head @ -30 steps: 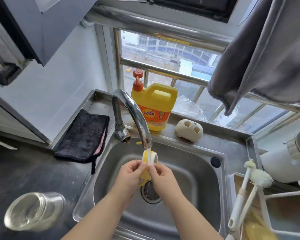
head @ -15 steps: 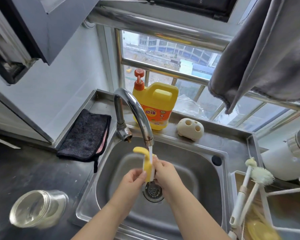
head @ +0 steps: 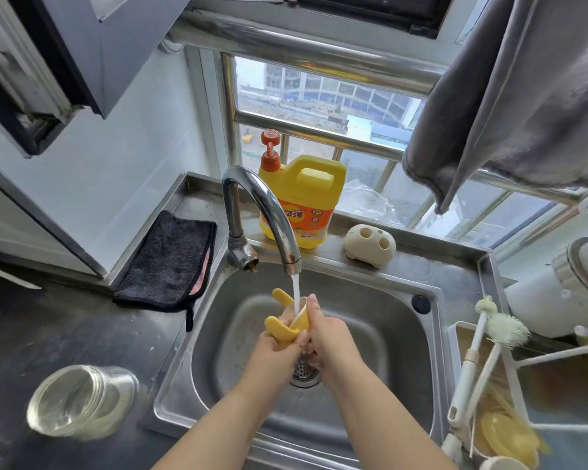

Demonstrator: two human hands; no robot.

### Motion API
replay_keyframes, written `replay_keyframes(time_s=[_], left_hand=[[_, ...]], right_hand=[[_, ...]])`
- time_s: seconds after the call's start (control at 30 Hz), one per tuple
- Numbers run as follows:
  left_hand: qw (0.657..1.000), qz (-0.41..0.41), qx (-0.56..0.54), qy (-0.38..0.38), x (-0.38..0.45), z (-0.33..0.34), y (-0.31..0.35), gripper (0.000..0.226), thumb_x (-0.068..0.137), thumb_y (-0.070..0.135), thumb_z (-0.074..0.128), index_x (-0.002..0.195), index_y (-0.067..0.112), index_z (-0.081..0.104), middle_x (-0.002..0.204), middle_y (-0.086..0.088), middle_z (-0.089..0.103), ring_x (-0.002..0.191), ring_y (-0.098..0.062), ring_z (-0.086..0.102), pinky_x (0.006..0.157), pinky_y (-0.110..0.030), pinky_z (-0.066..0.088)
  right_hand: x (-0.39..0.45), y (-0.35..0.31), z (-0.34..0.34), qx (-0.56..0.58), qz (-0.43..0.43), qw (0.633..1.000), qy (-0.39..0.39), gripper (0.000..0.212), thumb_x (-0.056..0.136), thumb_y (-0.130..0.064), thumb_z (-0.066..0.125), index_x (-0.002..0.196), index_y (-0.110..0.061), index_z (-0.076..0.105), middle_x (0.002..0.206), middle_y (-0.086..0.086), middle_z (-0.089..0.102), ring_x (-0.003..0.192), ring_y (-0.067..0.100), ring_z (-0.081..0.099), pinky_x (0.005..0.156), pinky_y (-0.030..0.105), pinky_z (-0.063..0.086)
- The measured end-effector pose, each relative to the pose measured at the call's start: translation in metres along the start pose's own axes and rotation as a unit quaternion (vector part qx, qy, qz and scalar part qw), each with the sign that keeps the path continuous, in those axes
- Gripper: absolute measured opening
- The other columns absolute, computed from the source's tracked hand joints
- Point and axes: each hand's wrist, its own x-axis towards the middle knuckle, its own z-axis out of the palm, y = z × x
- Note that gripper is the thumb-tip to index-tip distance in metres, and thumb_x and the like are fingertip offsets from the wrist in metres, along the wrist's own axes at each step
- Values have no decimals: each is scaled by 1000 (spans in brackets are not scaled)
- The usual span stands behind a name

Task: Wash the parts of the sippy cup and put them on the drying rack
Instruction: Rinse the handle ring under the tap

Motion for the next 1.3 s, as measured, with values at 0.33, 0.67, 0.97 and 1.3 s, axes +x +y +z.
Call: replay_keyframes(time_s=[0.33, 0.67, 0.97, 1.3], left_hand=[[992, -74, -95, -30, -7, -42, 3, 61, 56, 27, 73, 116, 23, 60, 120, 2, 66, 114, -14, 58, 85, -34, 45], [996, -86, -33, -19, 13, -23, 19, 27, 97, 31, 47, 105, 14, 67, 99, -10, 73, 96, -24, 68, 84, -38, 48], [1000, -13, -13, 13, 17, -14, 18, 16, 92, 5, 57, 107, 3, 62, 102, -8, 73, 98, -21, 69, 82, -27, 51], [988, 0, -48, -149, 5, -25, 9, 35, 72, 15, 72, 104, 4, 66, 105, -12, 70, 101, -19, 65, 84, -22, 50]], right_hand=[[8, 2, -8, 5, -102, 987, -121, 21, 96, -25, 54, 87, -11, 66, 72, 1, 70, 70, 17, 63, 83, 40, 50], [-11, 11, 0, -105, -141, 977, -120, 26, 98, -33, 49, 102, -17, 69, 82, -8, 69, 63, -5, 58, 60, 11, 44], [-12, 21, 0, -48, -142, 989, -10, 19, 90, -17, 61, 79, -30, 68, 99, 9, 69, 82, 21, 66, 63, 17, 44], [0, 8, -18, 19, -111, 988, -108, 29, 92, -37, 58, 119, -43, 52, 119, -3, 56, 105, 12, 59, 86, 29, 50]])
